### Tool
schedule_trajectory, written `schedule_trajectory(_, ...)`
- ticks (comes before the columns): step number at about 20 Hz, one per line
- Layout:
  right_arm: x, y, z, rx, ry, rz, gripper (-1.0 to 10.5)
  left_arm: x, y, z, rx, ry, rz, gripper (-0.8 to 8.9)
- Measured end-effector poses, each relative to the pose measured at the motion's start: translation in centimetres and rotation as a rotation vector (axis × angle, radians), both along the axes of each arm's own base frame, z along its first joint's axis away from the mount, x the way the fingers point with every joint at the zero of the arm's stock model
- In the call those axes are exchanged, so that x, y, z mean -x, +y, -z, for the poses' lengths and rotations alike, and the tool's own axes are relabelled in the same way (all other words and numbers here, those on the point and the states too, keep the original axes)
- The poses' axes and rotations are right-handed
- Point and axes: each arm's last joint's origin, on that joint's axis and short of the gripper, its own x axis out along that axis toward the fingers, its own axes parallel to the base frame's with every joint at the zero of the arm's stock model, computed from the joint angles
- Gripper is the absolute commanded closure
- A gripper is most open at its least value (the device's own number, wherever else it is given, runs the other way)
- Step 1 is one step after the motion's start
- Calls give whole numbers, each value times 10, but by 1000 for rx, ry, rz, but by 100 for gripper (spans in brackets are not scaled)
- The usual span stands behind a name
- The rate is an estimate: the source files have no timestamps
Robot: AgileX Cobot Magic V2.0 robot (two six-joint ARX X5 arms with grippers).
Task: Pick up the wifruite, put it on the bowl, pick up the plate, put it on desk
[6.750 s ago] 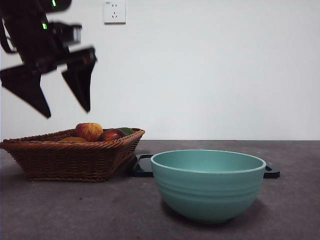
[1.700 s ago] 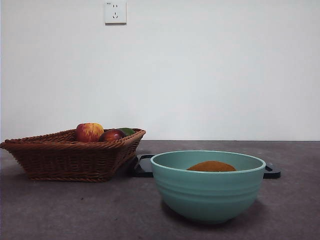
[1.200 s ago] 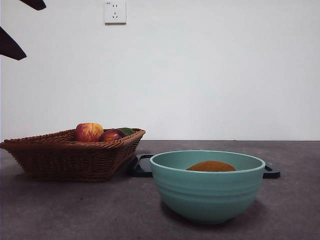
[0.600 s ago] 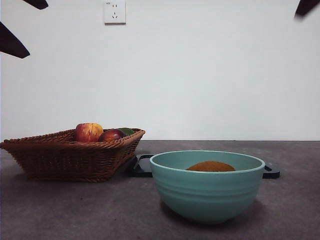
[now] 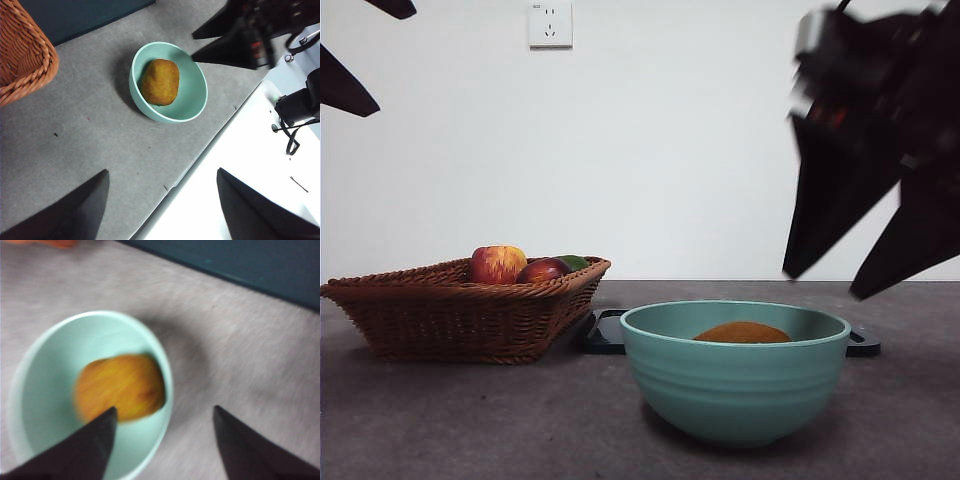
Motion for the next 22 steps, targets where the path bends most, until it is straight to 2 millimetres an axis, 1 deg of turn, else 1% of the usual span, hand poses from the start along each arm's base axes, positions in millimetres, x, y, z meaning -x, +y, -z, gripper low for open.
schedule_trajectory(3,-8,10,12,52,-25,24,759,0,0,0,0,0,0,470)
schedule_trajectory(6,-12,15,18,64,-29,23,805,0,0,0,0,0,0,470)
schedule_trajectory(11,-15,22,29,83,-5,8,820,0,0,0,0,0,0,470)
schedule_trajectory(13,-16,22,29,80,-9,8,921,0,0,0,0,0,0,470)
schedule_trajectory(14,-16,23,29,77,-13,8,939,0,0,0,0,-1,0,470)
schedule_trajectory(20,-17,25,27,43,-21,-8,939,0,0,0,-1,-3,2,470)
schedule_trajectory(22,-18,26,24,42,-22,-8,939,0,0,0,0,-6,2,470)
